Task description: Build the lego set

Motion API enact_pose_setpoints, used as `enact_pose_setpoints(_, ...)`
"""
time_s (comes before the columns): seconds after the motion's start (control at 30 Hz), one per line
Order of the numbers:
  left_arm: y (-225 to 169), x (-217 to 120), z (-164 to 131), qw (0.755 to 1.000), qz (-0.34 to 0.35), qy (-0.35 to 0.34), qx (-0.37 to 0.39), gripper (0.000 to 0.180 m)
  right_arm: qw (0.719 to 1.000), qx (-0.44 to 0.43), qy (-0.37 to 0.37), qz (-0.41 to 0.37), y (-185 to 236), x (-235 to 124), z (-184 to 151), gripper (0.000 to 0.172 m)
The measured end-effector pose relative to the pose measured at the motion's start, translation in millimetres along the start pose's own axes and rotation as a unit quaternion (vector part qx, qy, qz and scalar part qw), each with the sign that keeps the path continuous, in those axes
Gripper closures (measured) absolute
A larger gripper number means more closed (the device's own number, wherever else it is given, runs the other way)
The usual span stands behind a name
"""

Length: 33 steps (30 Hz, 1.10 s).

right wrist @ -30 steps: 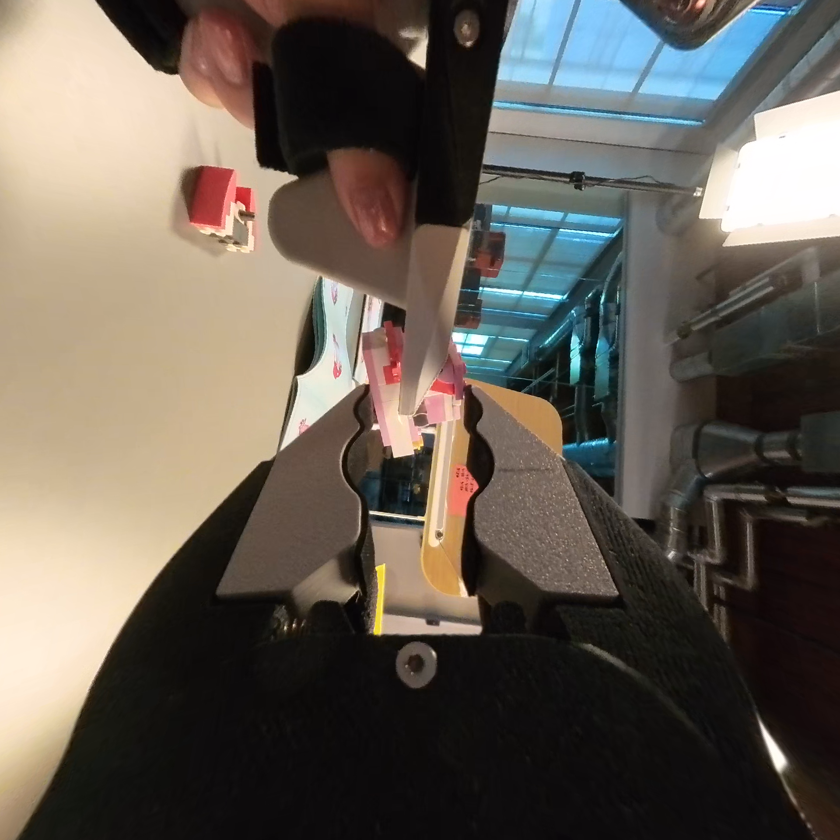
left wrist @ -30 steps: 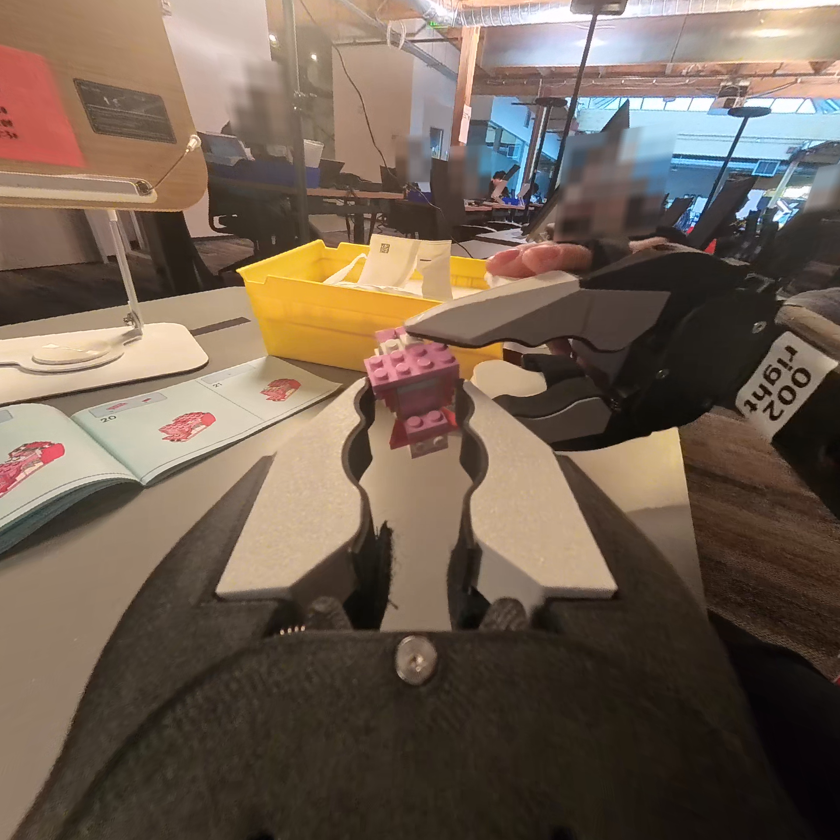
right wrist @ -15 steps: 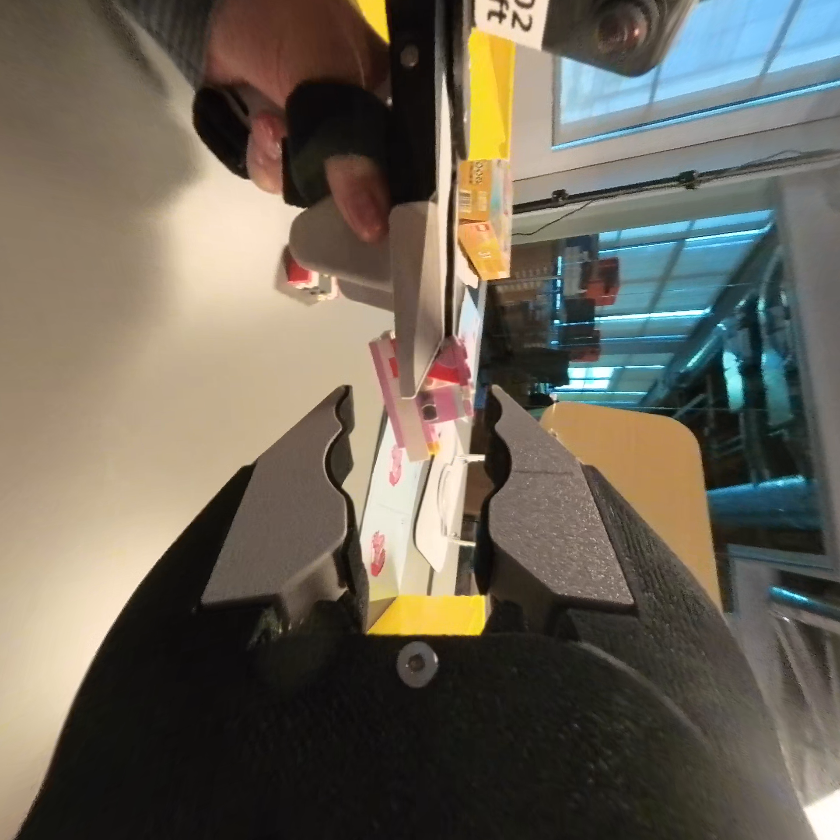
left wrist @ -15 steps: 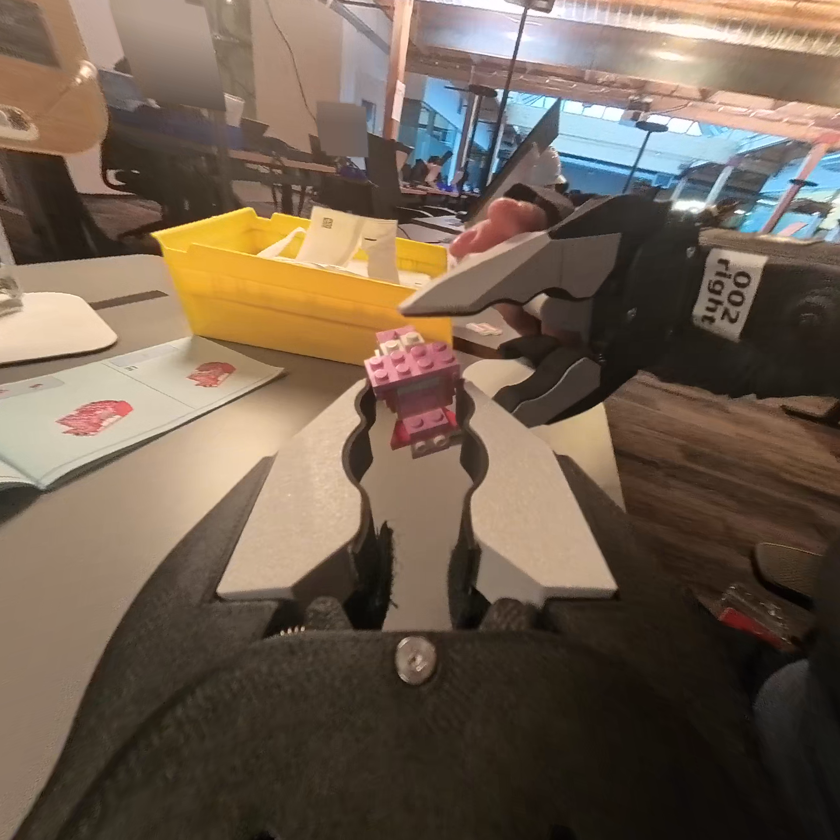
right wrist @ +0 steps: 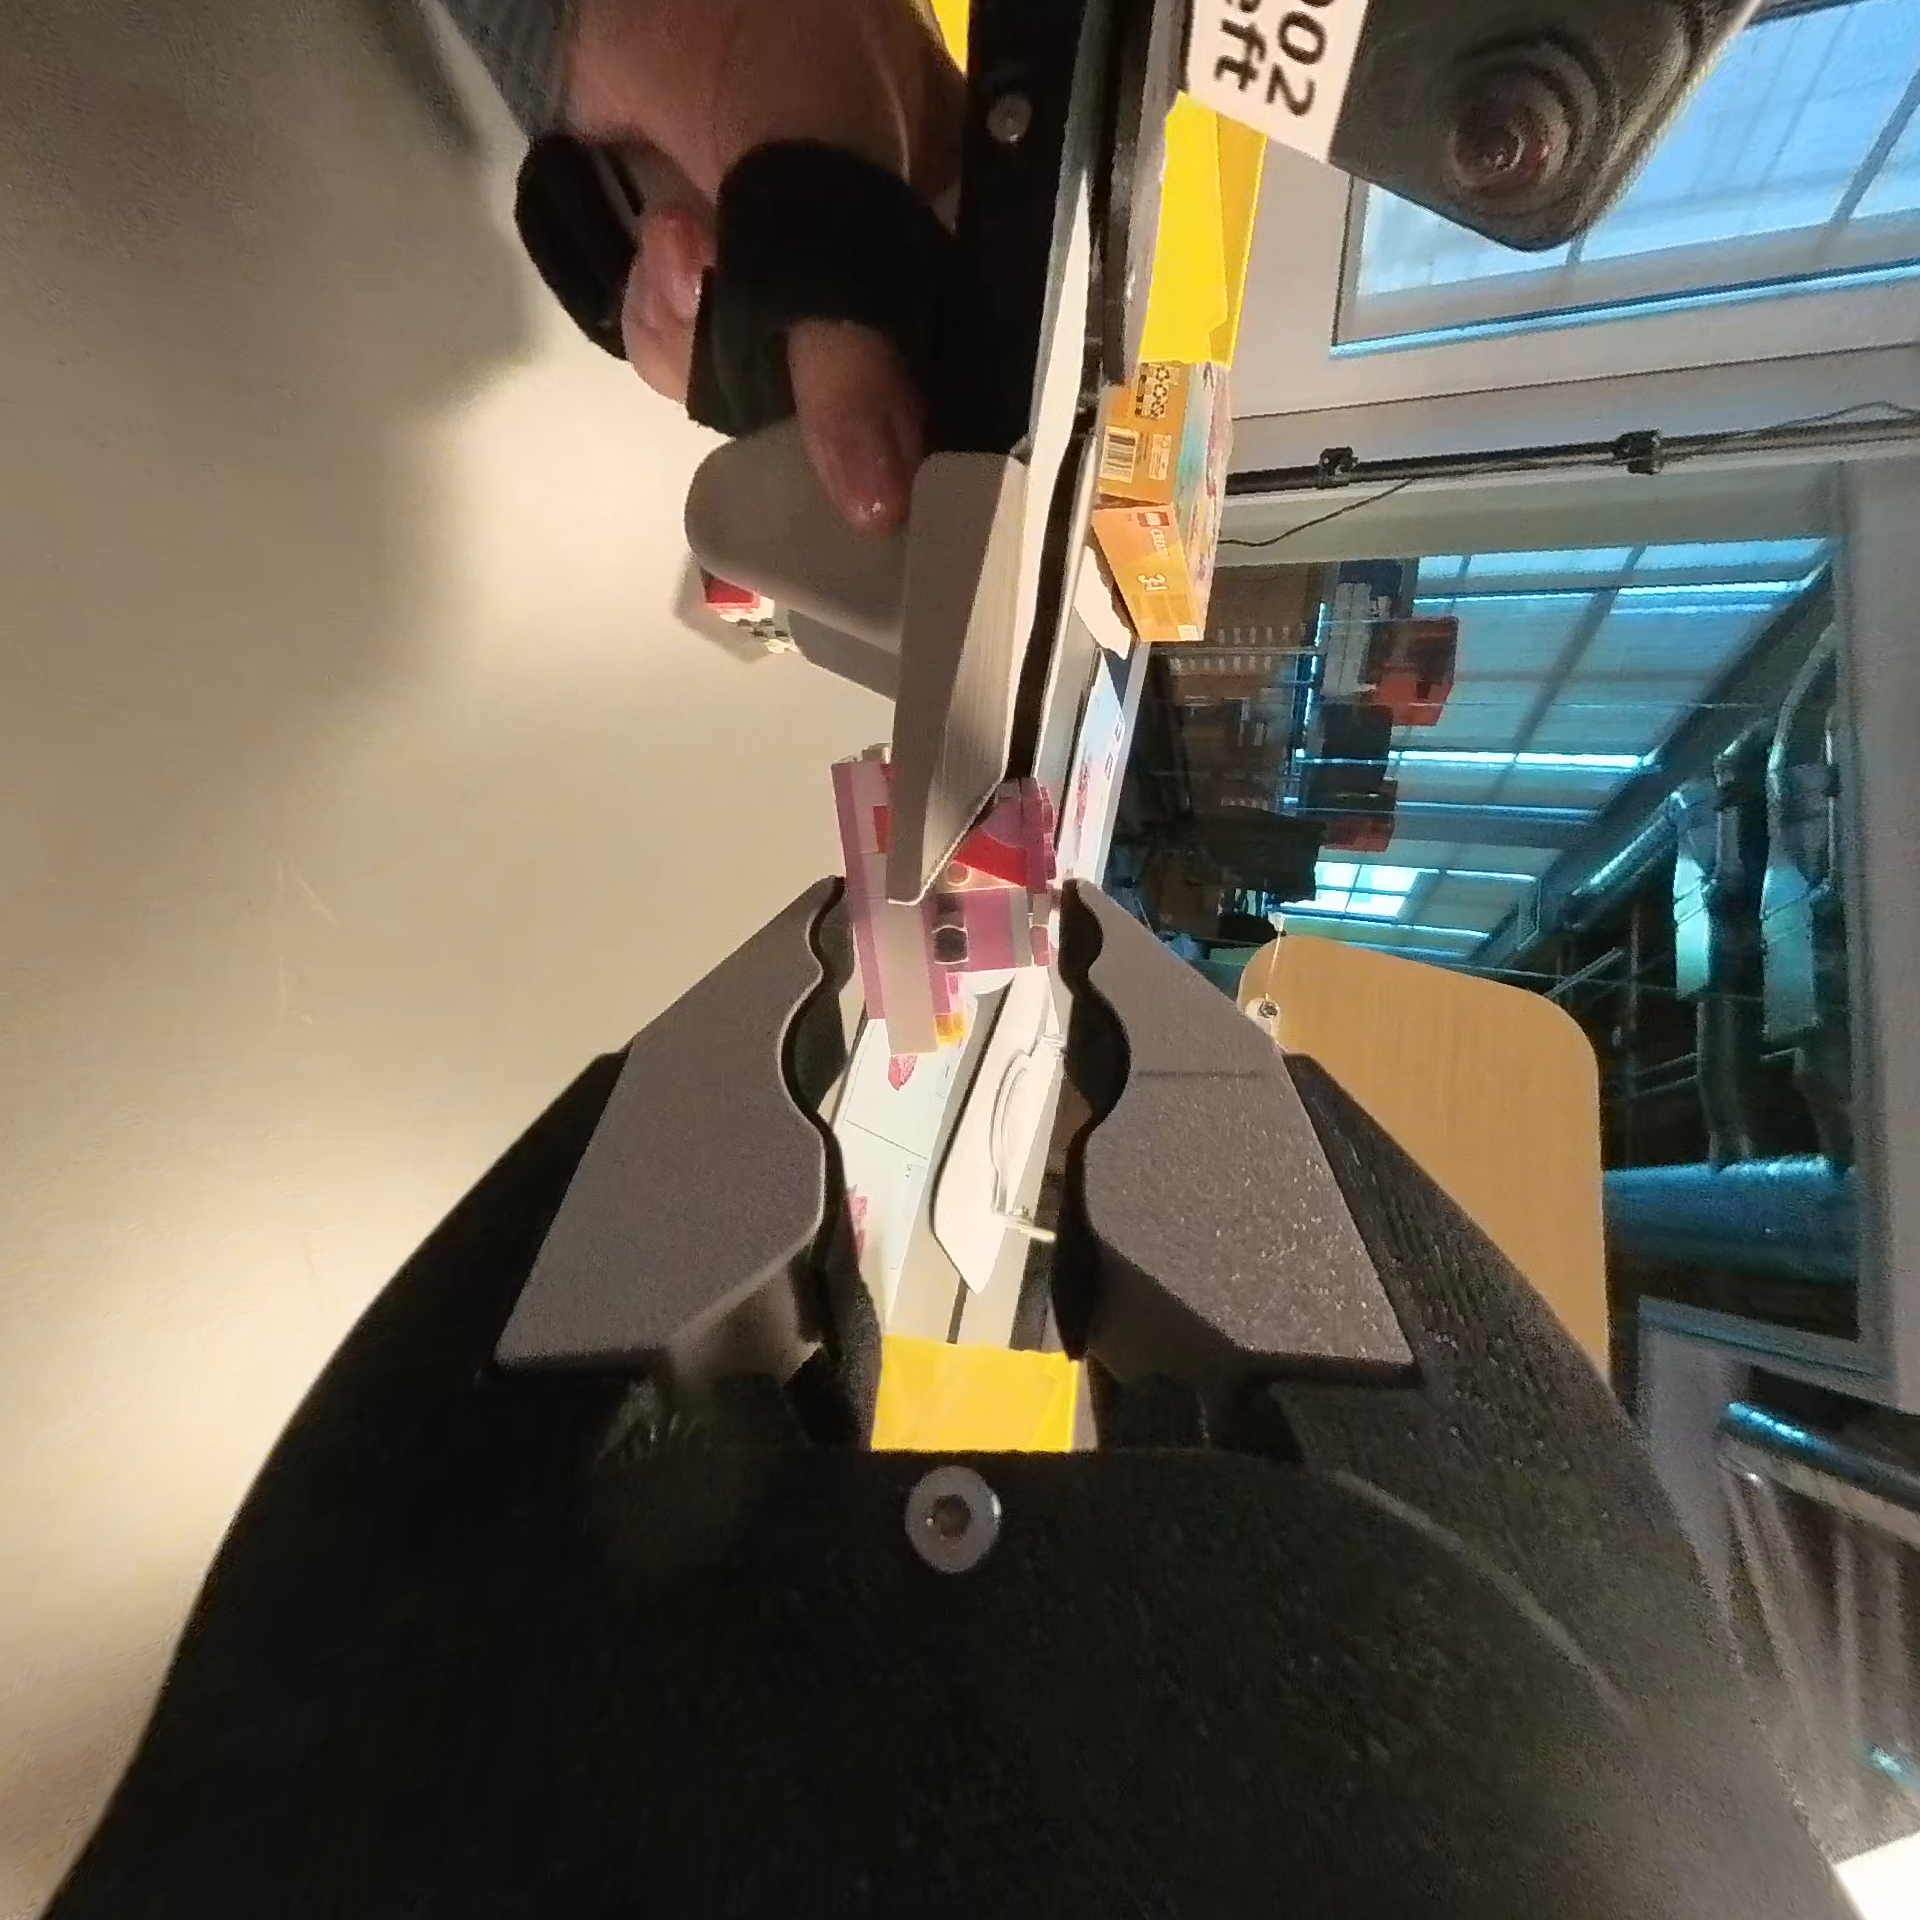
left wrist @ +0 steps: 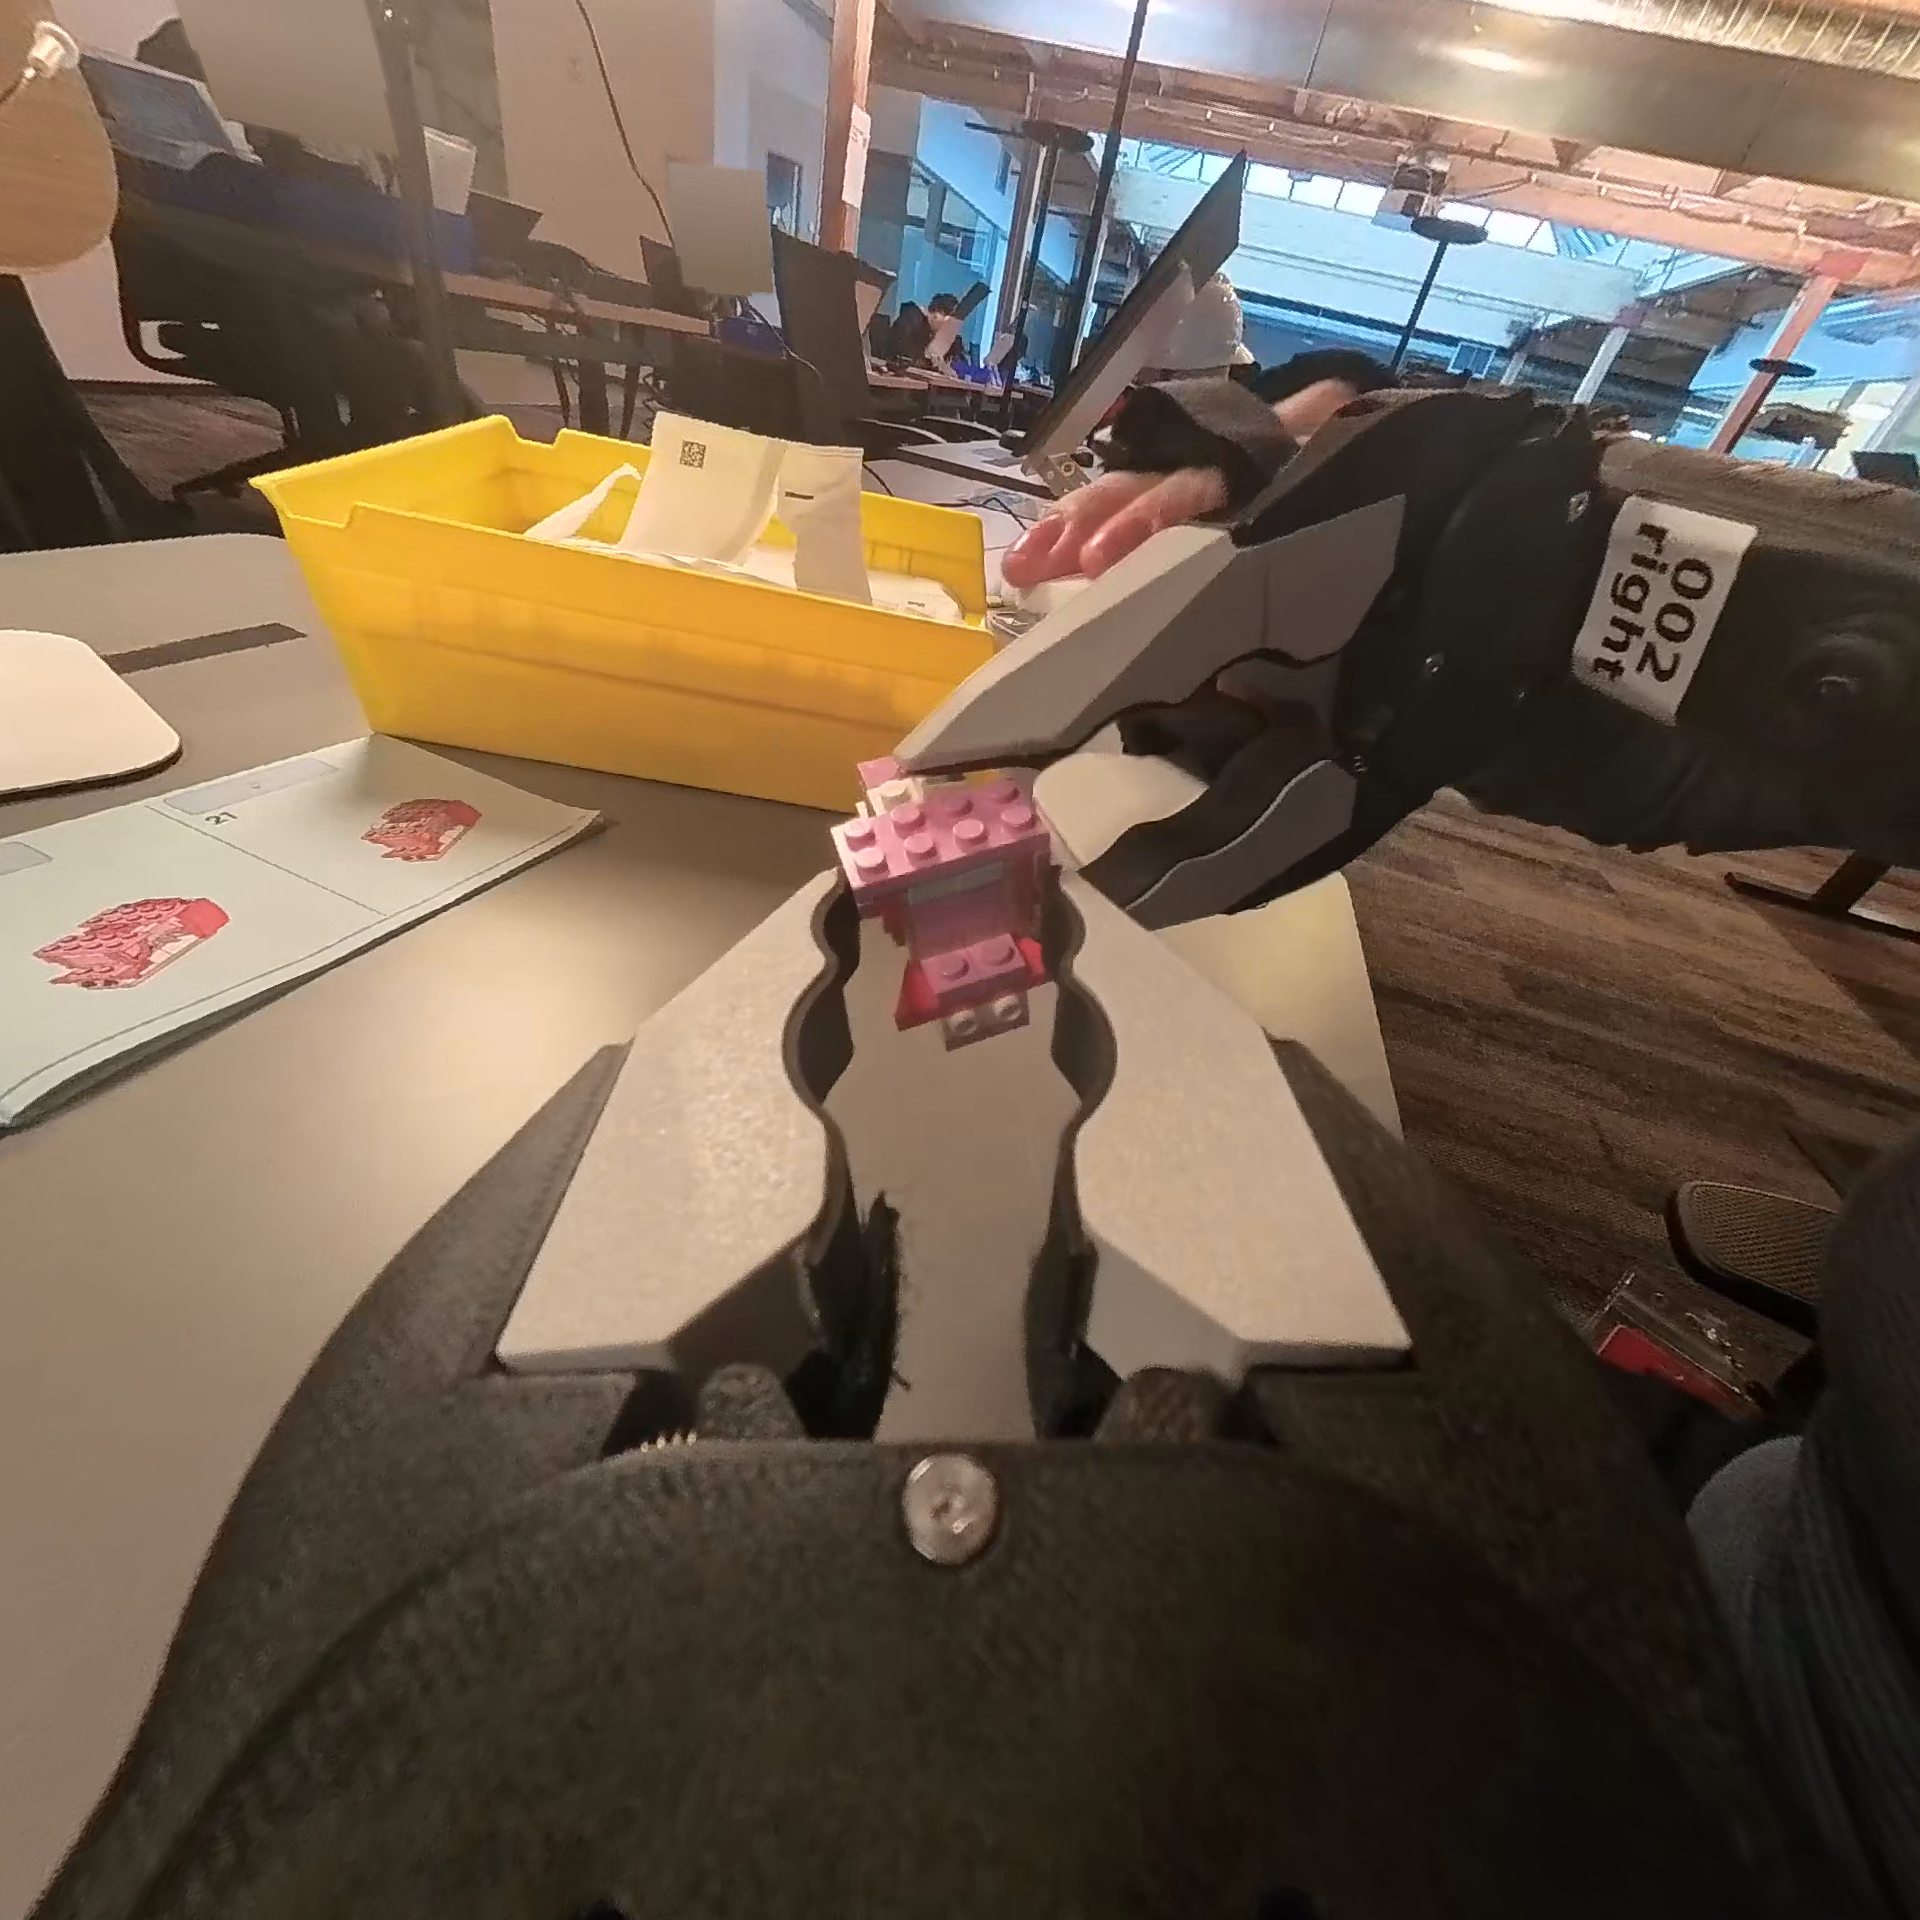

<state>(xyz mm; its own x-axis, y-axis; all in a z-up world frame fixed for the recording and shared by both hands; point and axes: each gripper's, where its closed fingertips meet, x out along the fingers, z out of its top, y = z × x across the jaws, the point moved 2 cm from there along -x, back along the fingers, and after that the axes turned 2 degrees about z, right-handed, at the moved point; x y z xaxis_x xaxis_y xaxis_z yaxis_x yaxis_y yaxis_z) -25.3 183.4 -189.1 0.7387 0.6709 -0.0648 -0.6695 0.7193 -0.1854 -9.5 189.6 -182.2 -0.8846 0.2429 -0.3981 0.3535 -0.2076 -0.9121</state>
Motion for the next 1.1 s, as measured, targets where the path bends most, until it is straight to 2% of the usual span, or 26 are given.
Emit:
enact_pose_setpoints(0.37,-1.8,3.0,-5.3,1.0,0.005,0.021,0.018,0.147,0.992,-0.115,0.024,0.039,3.2,-2.9,-1.6,0.135)
enact_pose_setpoints(0.6,-0.1,4.6,-9.4,0.999,0.016,0.032,0.022,0.147,0.992,-0.117,0.042,0.034,7.0,-0.7,-3.7,0.135)
enact_pose_setpoints(0.73,3.7,4.9,-10.2,0.999,0.024,0.035,0.017,0.146,0.999,-0.037,0.026,0.014,9.6,3.2,-6.1,0.134)
enact_pose_setpoints(0.8,8.9,6.7,-16.5,0.997,0.043,0.059,0.029,0.146,0.999,0.002,0.025,0.024,16.5,4.3,-8.7,0.112)
enact_pose_setpoints(0.9,14.4,7.1,-26.3,0.992,0.062,0.096,0.047,0.146,0.995,0.082,0.006,0.056,30.5,2.2,-14.3,0.097)
enact_pose_setpoints(0.97,18.2,8.6,-39.0,0.987,0.068,0.137,0.043,0.146,0.983,0.168,-0.028,0.066,35.6,-1.2,-18.1,0.096)
enact_pose_setpoints(1.1,20.9,11.0,-59.8,0.976,0.073,0.204,0.038,0.146,0.934,0.346,-0.088,0.033,31.5,-1.1,-32.9,0.098)
